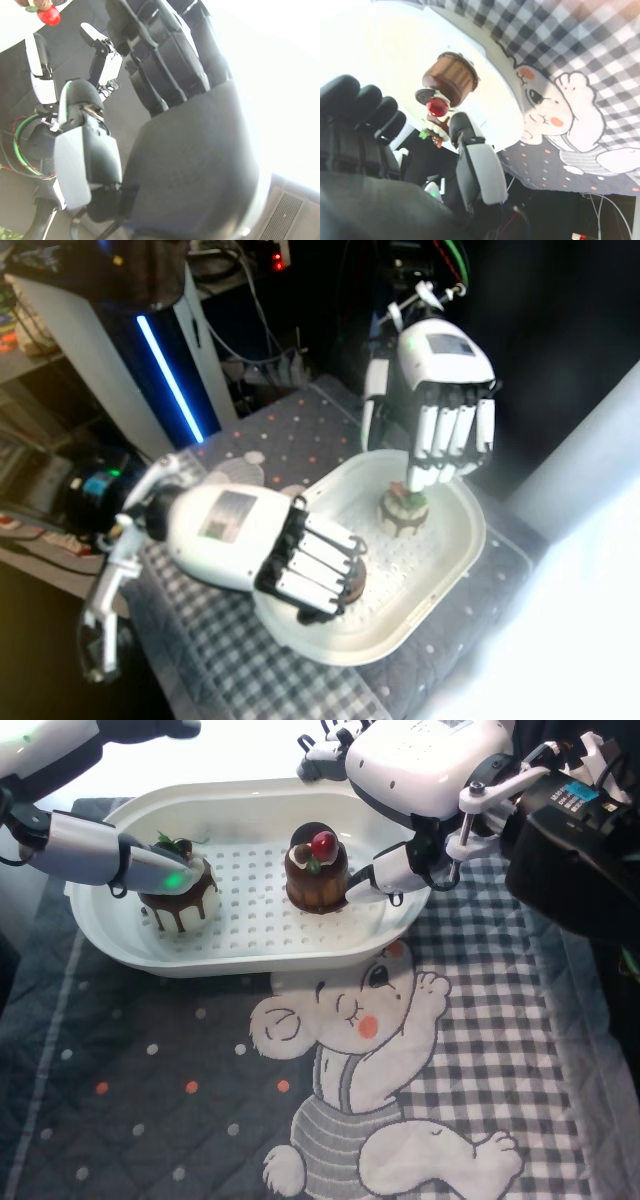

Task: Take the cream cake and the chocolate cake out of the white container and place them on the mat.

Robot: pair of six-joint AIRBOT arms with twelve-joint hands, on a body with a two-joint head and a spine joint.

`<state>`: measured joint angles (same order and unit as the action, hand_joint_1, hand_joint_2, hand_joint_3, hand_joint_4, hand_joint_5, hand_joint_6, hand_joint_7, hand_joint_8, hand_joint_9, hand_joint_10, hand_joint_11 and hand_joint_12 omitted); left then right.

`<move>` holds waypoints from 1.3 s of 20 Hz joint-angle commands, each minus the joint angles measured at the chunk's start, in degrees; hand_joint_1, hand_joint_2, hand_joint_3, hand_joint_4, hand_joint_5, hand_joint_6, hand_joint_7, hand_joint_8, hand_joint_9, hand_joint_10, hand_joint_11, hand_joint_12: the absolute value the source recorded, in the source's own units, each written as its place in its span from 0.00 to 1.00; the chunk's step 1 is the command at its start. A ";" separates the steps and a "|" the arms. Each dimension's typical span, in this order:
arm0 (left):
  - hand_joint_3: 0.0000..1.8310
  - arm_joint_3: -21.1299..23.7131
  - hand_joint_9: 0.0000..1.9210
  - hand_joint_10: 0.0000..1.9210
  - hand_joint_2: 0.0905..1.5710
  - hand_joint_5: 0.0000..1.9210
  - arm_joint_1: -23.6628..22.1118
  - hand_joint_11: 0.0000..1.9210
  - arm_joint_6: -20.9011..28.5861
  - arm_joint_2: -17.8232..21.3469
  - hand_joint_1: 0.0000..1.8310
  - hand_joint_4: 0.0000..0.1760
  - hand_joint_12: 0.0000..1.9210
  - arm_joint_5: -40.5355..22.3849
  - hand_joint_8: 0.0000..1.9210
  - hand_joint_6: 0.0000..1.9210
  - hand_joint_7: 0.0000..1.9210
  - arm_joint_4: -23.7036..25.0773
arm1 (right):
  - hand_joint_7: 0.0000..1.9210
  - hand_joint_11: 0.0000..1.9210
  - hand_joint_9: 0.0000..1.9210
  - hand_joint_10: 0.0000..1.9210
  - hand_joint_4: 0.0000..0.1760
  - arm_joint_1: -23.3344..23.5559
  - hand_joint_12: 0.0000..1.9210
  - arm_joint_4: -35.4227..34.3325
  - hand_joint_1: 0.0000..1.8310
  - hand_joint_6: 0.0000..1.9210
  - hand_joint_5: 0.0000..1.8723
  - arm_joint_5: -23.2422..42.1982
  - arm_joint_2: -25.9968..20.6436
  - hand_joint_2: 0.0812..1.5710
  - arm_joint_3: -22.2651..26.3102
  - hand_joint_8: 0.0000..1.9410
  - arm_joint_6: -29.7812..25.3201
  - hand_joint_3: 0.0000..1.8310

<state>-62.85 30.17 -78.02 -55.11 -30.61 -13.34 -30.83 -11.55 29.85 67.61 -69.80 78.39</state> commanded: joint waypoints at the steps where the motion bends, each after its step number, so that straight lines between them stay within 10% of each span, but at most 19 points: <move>1: 0.01 -0.31 0.09 0.01 0.53 0.16 -0.58 0.00 0.29 -0.09 0.35 0.00 0.40 -6.84 0.00 0.01 0.11 0.19 | 0.23 0.00 0.20 0.03 0.00 1.22 0.60 0.48 0.51 0.00 0.26 6.77 0.10 0.49 -0.21 0.00 0.44 0.00; 8: 0.00 -3.52 0.18 0.02 0.50 0.17 -0.08 0.00 0.29 -3.05 0.38 0.00 0.63 -2.67 0.01 0.00 0.16 -1.42 | 0.26 0.03 0.26 0.01 0.00 1.23 0.61 -2.15 0.49 0.00 0.27 4.97 3.72 0.50 -3.55 0.00 0.44 0.00; 26: 0.01 -9.89 0.23 0.01 0.57 0.22 2.26 0.00 0.28 -9.44 0.48 0.00 0.64 6.71 0.00 0.01 0.21 -3.72 | 0.35 0.08 0.35 0.03 0.00 1.20 0.63 -5.28 0.49 0.01 0.33 -1.47 9.01 0.57 -8.80 0.01 0.45 0.00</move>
<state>-72.79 32.80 -77.91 -64.38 -18.11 -17.26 -30.83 -17.41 22.22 76.47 -78.54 78.54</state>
